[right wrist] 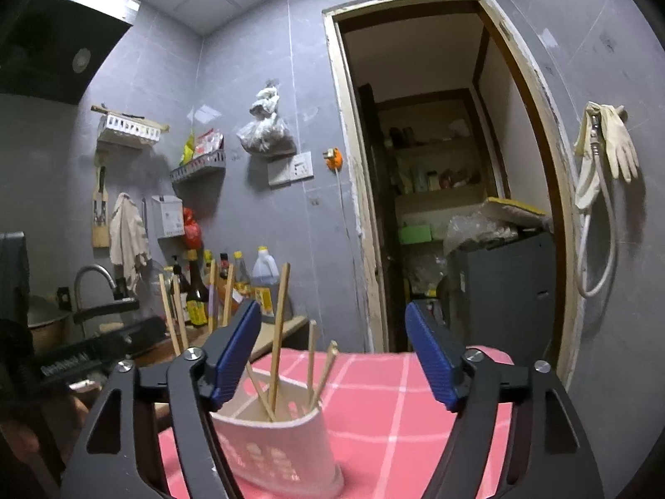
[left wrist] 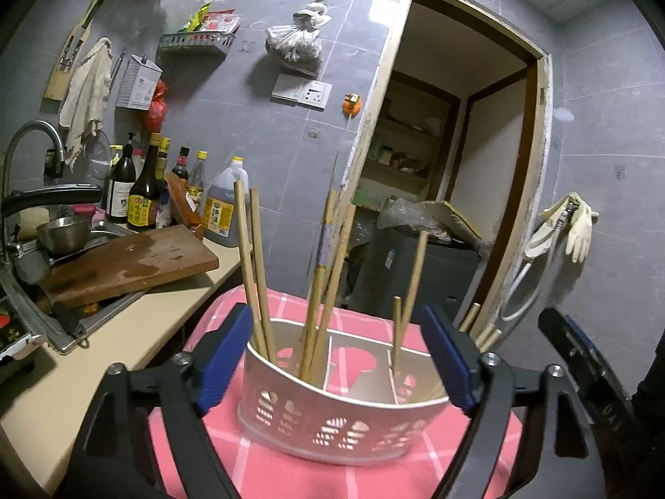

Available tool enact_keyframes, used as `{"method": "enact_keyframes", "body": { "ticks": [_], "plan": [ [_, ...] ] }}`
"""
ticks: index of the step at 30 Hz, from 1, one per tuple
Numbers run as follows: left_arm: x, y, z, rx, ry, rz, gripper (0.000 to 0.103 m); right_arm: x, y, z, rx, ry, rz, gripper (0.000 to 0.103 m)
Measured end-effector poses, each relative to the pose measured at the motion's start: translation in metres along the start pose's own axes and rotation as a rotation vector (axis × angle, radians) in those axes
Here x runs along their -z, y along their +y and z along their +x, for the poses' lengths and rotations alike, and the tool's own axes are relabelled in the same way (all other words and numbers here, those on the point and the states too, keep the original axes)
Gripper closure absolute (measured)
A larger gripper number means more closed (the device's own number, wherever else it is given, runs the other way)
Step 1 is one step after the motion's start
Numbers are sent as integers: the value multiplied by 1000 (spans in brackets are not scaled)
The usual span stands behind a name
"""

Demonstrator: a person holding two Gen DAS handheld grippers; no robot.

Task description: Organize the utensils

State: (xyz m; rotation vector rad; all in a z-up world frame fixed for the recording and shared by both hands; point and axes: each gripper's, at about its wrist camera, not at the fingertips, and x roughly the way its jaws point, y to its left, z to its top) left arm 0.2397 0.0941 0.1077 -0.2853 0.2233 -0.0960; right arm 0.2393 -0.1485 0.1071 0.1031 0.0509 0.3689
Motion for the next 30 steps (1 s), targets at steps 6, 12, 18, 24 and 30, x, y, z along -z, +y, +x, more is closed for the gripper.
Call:
{"method": "enact_keyframes", "body": {
  "ticks": [6, 12, 18, 24, 30],
  "plan": [
    [5, -9, -24, -5, 35, 36, 8, 4, -5, -26, 30, 73, 5, 4],
    [20, -12, -44, -53, 90, 75, 5, 6, -7, -56, 65, 124, 12, 0],
    [38, -16, -67, -78, 101, 110, 2, 13, -3, -85, 85, 175, -7, 0],
    [58, -18, -92, -108, 97, 147, 2, 22, 2, -111, 115, 207, -12, 0],
    [76, -16, -115, -124, 92, 164, 2, 30, 12, -133, 144, 219, -28, 0]
  ]
}}
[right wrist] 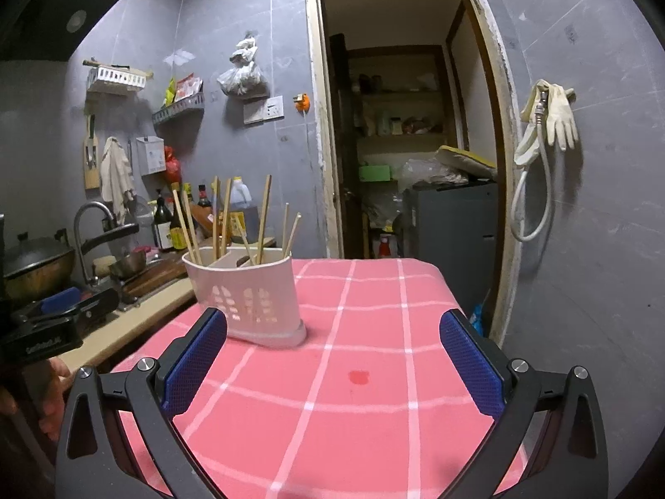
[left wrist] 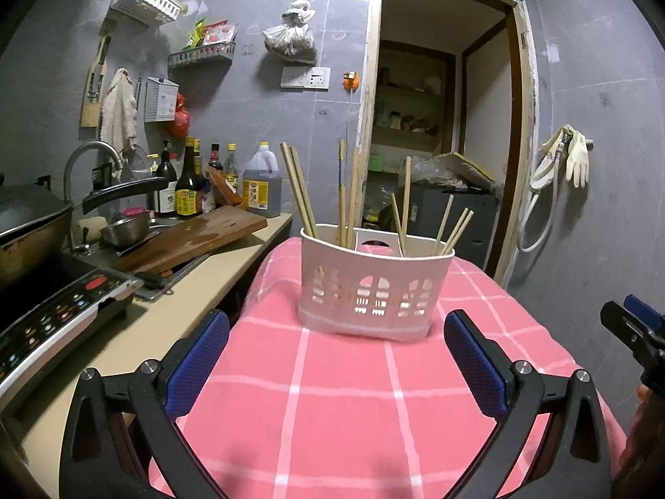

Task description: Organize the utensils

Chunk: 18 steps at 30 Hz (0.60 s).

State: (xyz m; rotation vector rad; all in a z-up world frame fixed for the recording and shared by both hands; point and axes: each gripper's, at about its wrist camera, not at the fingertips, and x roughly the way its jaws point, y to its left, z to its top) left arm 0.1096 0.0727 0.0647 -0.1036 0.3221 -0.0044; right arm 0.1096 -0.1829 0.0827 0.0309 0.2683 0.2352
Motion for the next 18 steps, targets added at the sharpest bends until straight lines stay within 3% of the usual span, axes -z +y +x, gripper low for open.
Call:
{"method": "enact_keyframes", "body": {
  "ticks": [18],
  "plan": [
    [25, 2, -34, -15, -21, 9, 2, 23, 22, -25, 19, -13, -33, 0]
  ]
}}
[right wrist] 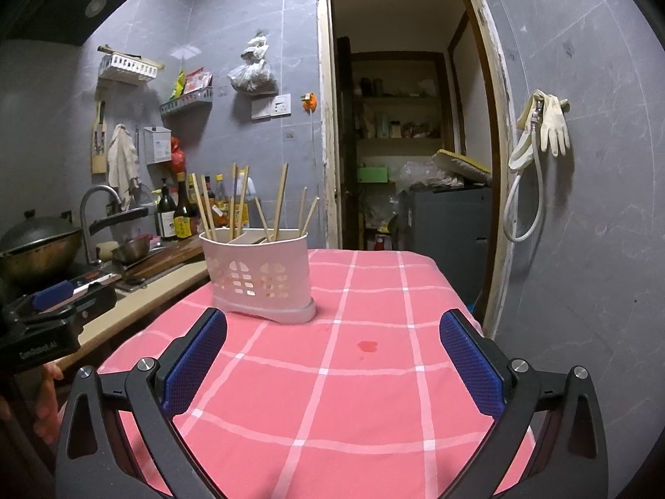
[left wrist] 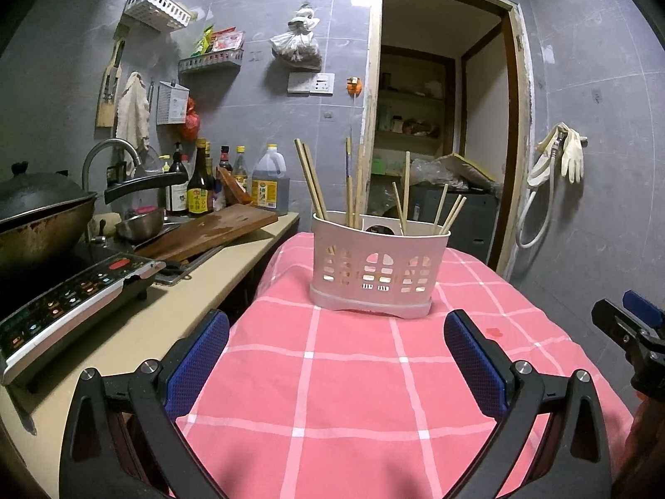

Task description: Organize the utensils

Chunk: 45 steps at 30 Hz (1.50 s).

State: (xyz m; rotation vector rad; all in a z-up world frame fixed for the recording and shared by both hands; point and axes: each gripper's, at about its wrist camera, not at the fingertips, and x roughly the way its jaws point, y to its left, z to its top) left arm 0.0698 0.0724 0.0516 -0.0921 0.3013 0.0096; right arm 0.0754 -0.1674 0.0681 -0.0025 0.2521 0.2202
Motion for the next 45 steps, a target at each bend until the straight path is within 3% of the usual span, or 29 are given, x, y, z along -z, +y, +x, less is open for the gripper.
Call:
{"method": "enact_keyframes", "body": {
  "ticks": [45],
  "plan": [
    [3, 5, -3, -1, 2, -10, 2, 3, 1, 1, -2, 6, 12, 0]
  ]
}}
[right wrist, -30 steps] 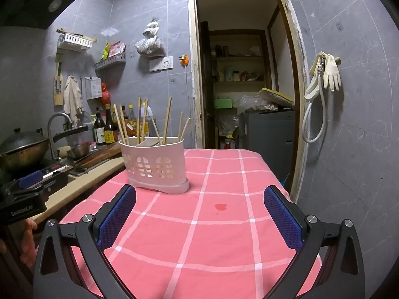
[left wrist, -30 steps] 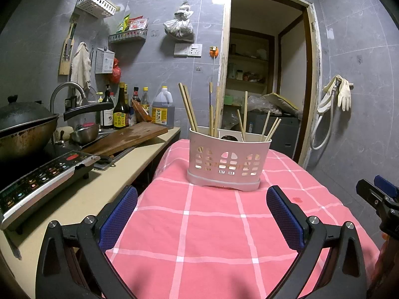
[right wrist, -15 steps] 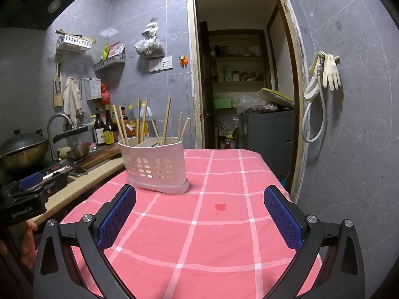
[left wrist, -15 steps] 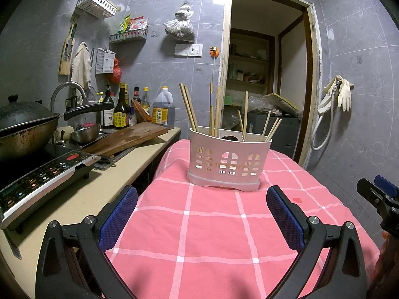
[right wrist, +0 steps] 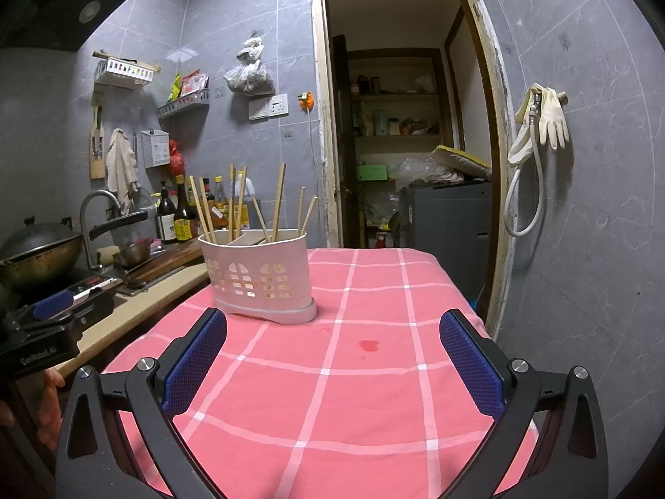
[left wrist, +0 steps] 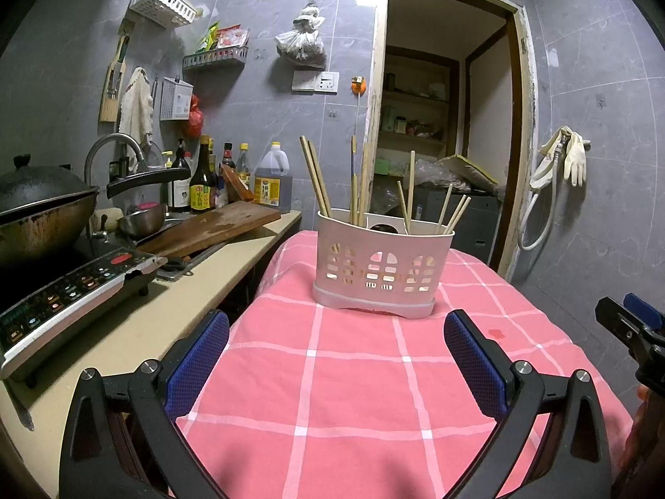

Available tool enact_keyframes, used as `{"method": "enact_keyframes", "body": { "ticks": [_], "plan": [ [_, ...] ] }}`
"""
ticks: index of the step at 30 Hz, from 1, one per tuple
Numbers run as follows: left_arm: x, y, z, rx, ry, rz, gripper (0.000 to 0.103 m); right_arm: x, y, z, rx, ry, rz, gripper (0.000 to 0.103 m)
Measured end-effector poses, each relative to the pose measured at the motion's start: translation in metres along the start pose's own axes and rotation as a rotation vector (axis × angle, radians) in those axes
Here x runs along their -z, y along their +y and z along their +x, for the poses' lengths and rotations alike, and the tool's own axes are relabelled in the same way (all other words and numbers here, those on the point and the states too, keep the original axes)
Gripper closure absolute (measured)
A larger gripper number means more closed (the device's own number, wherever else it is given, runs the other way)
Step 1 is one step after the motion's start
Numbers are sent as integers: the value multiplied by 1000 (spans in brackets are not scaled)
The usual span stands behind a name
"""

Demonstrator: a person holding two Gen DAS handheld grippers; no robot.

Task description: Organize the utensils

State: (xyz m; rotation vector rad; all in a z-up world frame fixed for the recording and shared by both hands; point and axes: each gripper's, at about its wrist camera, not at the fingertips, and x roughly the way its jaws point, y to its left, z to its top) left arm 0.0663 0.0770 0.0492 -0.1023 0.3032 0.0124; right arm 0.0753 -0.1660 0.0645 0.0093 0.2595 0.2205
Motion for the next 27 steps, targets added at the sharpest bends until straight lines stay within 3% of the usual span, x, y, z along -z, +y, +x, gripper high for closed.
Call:
{"method": "enact_keyframes", "body": {
  "ticks": [27],
  "plan": [
    [6, -10, 2, 3, 0, -8, 2, 0, 3, 0, 0, 6, 3, 0]
  ]
}}
